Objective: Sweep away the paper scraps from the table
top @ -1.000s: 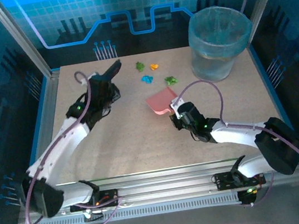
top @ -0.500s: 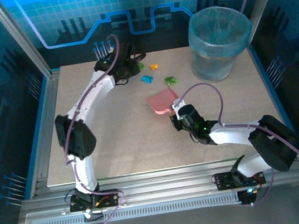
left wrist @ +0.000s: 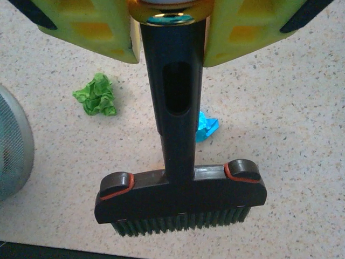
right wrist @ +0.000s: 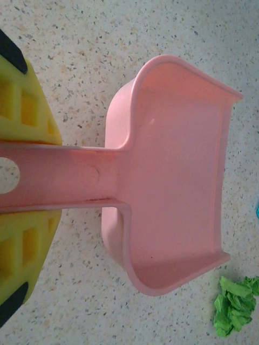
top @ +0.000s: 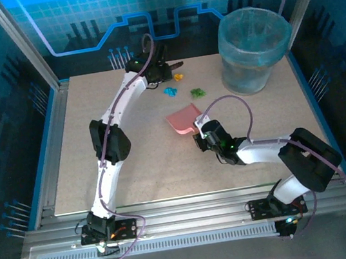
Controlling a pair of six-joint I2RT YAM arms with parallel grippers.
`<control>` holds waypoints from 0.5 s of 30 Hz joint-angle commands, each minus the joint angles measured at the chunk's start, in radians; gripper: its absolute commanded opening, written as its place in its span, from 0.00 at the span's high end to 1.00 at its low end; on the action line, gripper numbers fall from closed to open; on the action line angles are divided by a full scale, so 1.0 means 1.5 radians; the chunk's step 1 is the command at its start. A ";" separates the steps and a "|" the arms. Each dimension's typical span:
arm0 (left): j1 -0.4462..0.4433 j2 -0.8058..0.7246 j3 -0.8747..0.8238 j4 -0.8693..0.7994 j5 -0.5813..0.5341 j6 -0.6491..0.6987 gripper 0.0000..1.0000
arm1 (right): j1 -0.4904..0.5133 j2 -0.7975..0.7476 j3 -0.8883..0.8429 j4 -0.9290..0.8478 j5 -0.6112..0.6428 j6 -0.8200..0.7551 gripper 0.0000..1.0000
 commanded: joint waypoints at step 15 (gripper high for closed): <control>0.005 -0.072 -0.088 -0.022 0.028 0.004 1.00 | 0.001 0.058 0.065 -0.026 -0.048 0.009 1.00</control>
